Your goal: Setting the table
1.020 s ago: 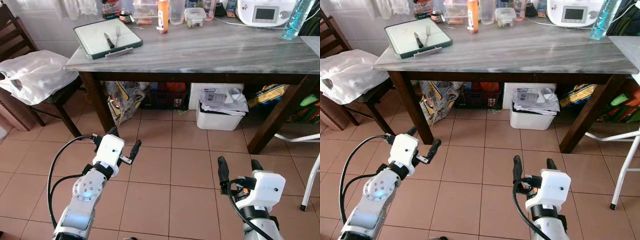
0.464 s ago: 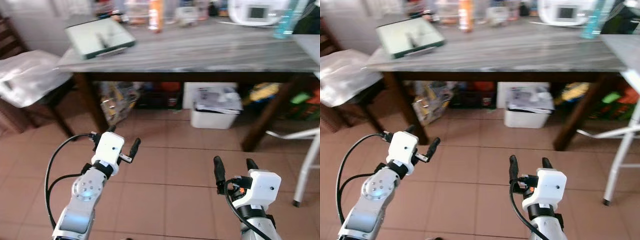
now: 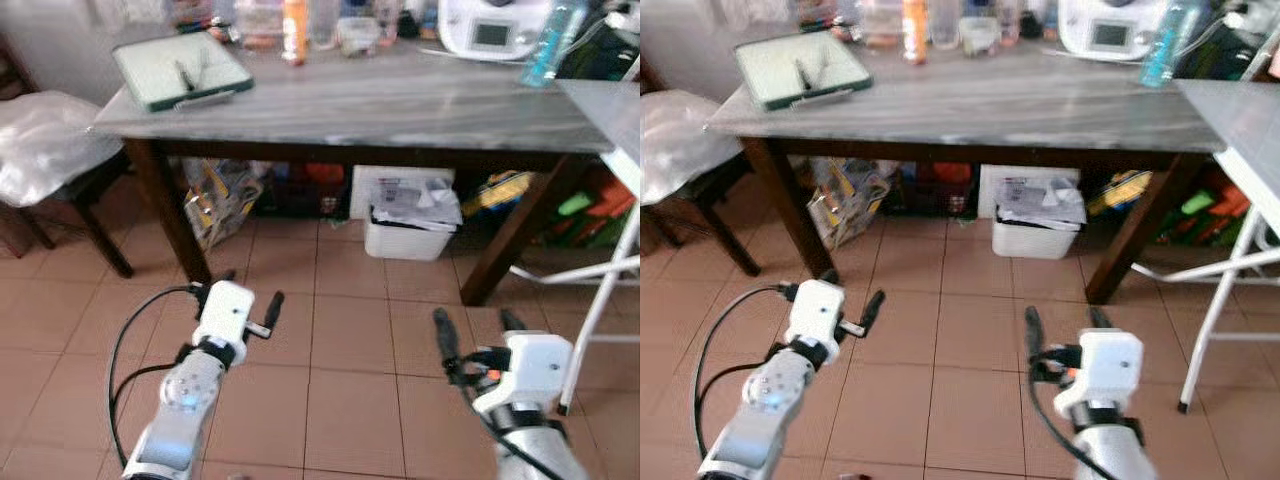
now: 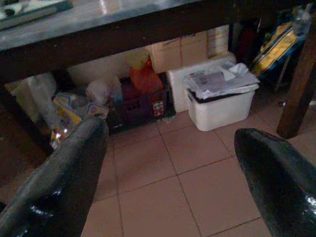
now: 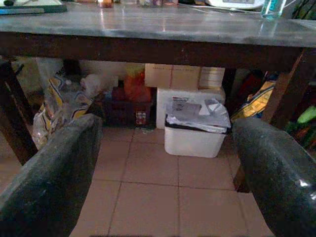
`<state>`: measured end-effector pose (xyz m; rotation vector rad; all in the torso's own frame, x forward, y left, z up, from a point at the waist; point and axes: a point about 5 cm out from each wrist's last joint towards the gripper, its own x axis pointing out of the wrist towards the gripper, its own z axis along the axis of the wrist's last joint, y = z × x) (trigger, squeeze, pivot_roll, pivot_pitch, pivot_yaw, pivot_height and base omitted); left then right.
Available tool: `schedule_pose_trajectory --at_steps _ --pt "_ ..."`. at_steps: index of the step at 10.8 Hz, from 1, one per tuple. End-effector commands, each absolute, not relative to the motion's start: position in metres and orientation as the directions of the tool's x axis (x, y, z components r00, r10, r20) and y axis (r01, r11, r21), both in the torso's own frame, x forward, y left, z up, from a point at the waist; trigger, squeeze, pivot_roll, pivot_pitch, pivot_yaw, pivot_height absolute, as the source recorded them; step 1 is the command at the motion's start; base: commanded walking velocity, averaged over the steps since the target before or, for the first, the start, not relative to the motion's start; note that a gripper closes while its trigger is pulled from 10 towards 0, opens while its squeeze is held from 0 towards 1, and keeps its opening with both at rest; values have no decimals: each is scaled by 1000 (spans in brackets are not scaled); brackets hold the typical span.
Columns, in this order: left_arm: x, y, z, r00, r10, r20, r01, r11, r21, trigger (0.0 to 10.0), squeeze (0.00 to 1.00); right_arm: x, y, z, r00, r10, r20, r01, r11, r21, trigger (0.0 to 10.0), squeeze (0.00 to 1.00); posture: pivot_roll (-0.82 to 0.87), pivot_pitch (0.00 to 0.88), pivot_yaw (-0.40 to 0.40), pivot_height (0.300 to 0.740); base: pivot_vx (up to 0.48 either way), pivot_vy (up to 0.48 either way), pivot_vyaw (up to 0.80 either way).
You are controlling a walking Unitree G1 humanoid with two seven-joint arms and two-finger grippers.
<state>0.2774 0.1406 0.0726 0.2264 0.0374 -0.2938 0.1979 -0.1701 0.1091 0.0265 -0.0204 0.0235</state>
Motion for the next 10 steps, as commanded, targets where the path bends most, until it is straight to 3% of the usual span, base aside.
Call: schedule_pose_trajectory --at_steps 1,5,10 --pt "280 146 71 961 -265 -72 275 932 236 10000 1000 199 -167 113 999 33 28 -34 999 37 10000 0 62 114 -55 740 0 0 0" --pt "288 142 64 960 -273 -61 279 930 238 10000 1000 197 -162 113 999 43 17 -43 998 43 10000 0 55 130 -57 740 0 0 0" --pt "292 143 62 962 -270 -47 273 930 246 10000 1000 200 -158 114 998 56 21 -57 997 43 10000 0 61 128 -55 740 0 -193 0"
